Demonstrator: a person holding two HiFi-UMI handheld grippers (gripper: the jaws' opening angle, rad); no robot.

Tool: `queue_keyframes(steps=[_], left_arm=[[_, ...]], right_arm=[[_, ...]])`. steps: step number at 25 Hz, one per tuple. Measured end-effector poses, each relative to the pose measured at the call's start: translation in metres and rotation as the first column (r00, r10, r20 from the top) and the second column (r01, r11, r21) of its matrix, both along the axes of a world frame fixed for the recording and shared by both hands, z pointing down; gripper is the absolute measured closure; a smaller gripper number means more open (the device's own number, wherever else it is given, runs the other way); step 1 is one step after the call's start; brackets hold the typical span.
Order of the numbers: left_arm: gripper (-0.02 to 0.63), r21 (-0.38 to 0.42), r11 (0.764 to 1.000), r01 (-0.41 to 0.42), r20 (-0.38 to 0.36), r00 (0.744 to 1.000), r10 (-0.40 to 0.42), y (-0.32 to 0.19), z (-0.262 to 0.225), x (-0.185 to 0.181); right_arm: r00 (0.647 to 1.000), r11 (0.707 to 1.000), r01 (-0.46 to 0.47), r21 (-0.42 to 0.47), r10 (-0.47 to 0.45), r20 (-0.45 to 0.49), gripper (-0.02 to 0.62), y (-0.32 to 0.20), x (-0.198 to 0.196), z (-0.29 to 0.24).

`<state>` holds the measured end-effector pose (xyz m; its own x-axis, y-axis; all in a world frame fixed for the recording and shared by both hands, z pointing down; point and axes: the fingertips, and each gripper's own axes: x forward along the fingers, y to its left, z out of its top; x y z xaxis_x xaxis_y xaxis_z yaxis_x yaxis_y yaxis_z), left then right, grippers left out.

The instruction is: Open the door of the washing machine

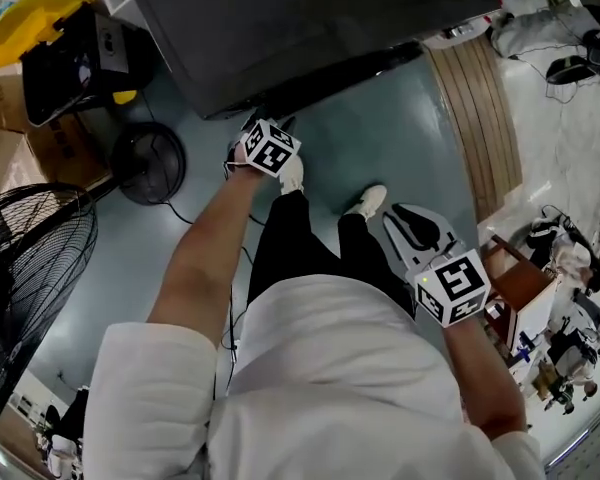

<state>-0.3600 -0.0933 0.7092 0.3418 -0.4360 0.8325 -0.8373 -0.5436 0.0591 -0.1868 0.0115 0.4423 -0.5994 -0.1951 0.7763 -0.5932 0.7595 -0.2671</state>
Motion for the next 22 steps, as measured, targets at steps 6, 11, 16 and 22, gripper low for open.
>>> queue_keyframes(steps=[6, 11, 16, 22], left_arm=[[0.495, 0.025, 1.0, 0.018, 0.012, 1.0, -0.018, -0.0042, 0.0028, 0.0014], [0.495, 0.013, 0.999, 0.037, -0.001, 0.999, -0.037, -0.0038, 0.0031, 0.0032], [0.506, 0.007, 1.0, 0.024, 0.009, 1.0, -0.024, -0.004, 0.0025, 0.0032], [0.511, -0.014, 1.0, 0.02, 0.004, 1.0, -0.02, 0.0016, 0.0031, 0.0073]], right_arm=[[1.0, 1.0, -0.018, -0.015, 0.018, -0.001, 0.522, 0.0007, 0.0028, 0.0029], [1.0, 1.0, -0.019, -0.022, 0.019, 0.005, 0.523, -0.0009, -0.0004, 0.0045], [1.0, 1.0, -0.016, -0.022, 0.017, 0.017, 0.525, -0.0034, -0.0052, 0.0055], [1.0, 1.0, -0.019, -0.02, 0.019, 0.021, 0.528, -0.0021, 0.0, 0.0079]])
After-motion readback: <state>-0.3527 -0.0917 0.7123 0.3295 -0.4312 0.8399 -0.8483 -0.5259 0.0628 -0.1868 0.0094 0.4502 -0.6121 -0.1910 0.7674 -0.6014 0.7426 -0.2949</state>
